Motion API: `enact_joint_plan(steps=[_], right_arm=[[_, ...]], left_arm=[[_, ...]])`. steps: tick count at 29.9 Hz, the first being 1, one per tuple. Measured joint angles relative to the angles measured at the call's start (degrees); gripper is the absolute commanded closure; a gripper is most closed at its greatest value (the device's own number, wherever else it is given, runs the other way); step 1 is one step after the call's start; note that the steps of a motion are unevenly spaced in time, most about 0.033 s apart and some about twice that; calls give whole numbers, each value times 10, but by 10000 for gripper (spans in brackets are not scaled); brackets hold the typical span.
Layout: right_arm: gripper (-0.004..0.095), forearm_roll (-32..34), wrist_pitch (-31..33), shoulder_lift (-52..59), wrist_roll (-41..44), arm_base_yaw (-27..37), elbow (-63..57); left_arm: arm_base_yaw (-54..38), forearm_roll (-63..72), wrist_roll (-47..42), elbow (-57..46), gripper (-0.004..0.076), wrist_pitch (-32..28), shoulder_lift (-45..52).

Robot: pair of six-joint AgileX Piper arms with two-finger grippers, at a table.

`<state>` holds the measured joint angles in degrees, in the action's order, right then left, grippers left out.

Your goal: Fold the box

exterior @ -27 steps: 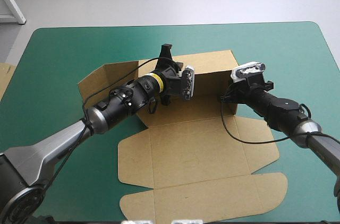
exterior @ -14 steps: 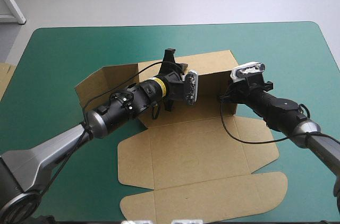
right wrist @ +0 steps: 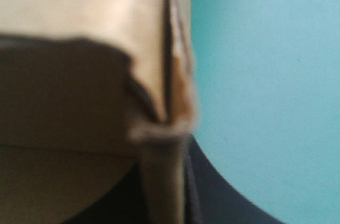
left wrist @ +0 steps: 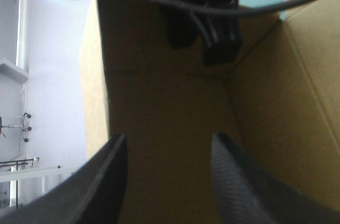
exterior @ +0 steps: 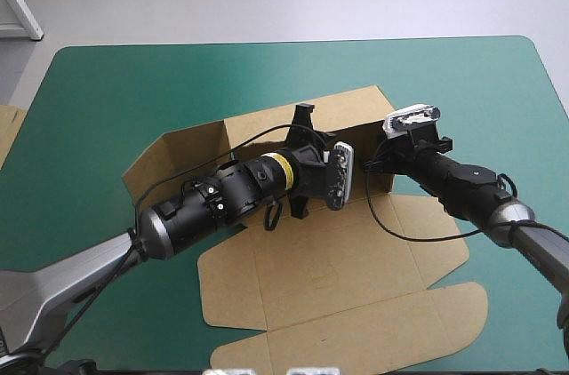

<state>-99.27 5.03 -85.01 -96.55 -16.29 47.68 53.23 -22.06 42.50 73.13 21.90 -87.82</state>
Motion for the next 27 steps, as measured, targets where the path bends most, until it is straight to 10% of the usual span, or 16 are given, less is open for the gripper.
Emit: enact_joint_plan(steps=[15,27], right_arm=[[910,0,-12,0,6,-3,0],[910,0,-14,0,6,-3,0]], left_arm=[[17,58,0,0,369,126,133],[-300,188,0,2,370,153,250]])
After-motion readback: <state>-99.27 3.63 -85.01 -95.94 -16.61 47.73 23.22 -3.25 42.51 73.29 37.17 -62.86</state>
